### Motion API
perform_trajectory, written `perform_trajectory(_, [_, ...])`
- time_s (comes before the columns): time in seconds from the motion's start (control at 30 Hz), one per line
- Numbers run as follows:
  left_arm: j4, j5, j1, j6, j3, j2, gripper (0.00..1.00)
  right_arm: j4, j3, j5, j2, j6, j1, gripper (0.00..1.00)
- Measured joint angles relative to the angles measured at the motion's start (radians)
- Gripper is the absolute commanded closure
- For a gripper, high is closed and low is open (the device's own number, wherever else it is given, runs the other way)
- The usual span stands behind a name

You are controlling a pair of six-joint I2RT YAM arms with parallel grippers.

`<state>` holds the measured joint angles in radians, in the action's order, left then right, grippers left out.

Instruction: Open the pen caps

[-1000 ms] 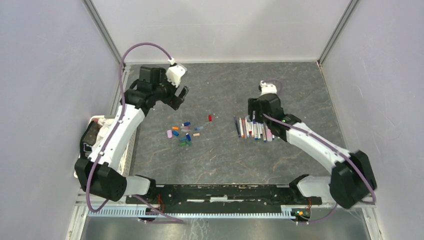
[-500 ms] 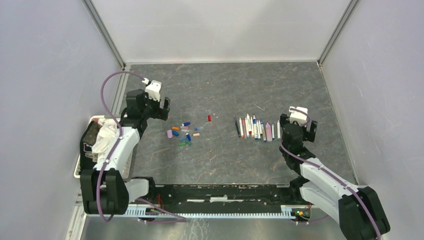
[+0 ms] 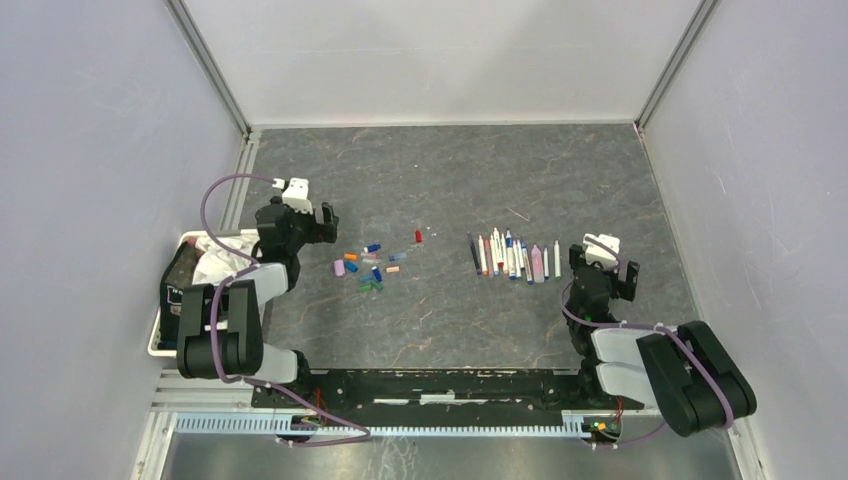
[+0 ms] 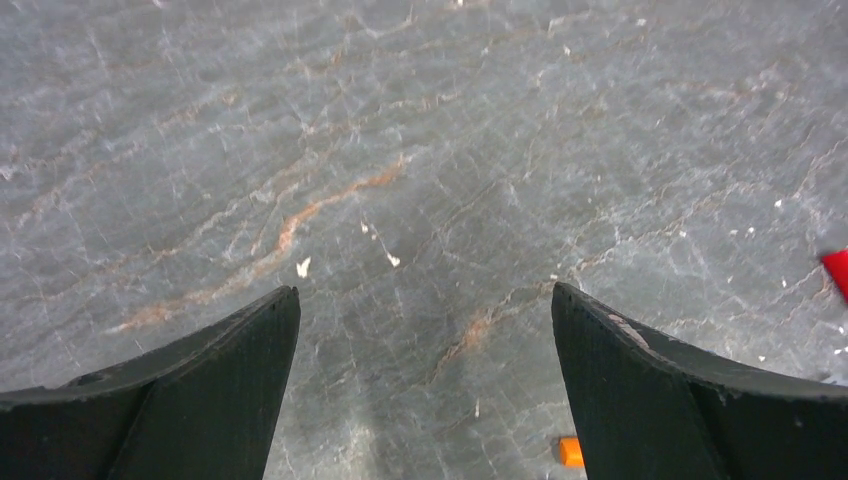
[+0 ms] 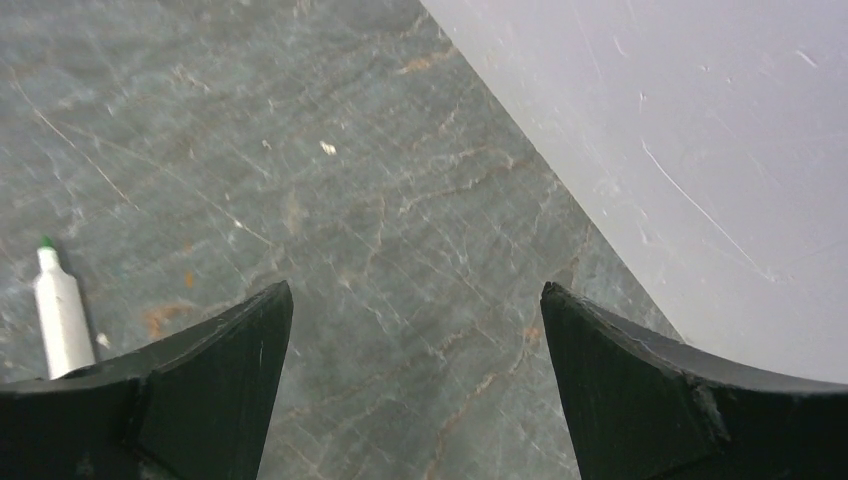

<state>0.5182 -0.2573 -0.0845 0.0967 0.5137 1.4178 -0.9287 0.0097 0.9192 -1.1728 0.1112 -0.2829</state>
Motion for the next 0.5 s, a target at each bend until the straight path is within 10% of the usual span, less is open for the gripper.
perform_trajectory(0.5, [0.261,-0.013,0.000,-0.056,-0.151,-0.031,0.00,-0.399,0.000,-0.045,-0.122,0.051,0.008,0.02])
